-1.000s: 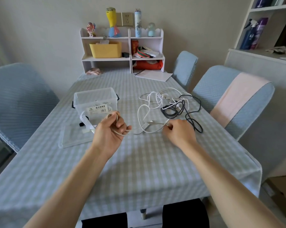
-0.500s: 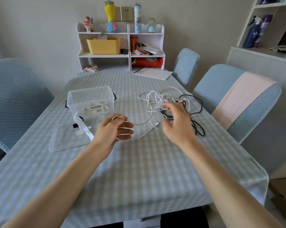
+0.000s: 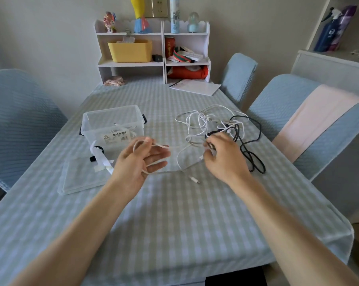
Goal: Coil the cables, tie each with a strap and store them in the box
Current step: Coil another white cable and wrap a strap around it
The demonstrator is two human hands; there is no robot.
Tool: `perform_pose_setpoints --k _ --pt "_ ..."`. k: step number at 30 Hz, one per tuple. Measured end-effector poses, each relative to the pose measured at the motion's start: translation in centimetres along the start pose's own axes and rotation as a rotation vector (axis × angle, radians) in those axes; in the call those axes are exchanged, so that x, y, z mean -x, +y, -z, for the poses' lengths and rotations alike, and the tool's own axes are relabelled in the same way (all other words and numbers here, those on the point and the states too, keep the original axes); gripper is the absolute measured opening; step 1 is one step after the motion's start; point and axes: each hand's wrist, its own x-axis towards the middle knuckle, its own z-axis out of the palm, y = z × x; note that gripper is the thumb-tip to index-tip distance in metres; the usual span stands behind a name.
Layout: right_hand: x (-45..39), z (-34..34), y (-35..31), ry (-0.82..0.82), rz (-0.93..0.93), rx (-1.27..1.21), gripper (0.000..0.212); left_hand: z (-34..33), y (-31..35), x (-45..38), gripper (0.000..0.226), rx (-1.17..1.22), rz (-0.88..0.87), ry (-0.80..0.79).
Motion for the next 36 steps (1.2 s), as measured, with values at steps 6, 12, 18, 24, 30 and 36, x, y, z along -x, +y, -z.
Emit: perform_pose_setpoints --k 6,12,18,24,30,36 --pt "-0.4 -0.9 -1.8 -0.090 0.426 -0.013 0.037 -0.9 0.3 -0.5 0.013 -0.292 -0.018 -0.016" --pt "-2.3 -1.6 -1.0 -0.036 0.169 -0.051 0.037 0.1 2.8 -0.9 0.020 -0.294 -0.030 0.001" --pt "-5.3 -1.2 -0.9 -0.037 -0.043 0.187 0.022 0.7 2.7 -1.4 0.026 -0.172 0.037 0.046" --pt "-4.0 -3.2 -3.3 0.009 0.214 -0.154 0.004 0.4 2.4 -2.2 0.023 -0.068 0.069 0.045" --pt "-2.5 -3.0 -4.0 0.022 0.336 -0.140 0.058 1.0 2.2 -3.0 0.026 0.300 0.106 0.181" --pt "-0.5 -1.3 -3.8 -0.365 0.213 -0.486 0.021 1.1 2.7 -4.6 0.030 0.471 0.071 0.298"
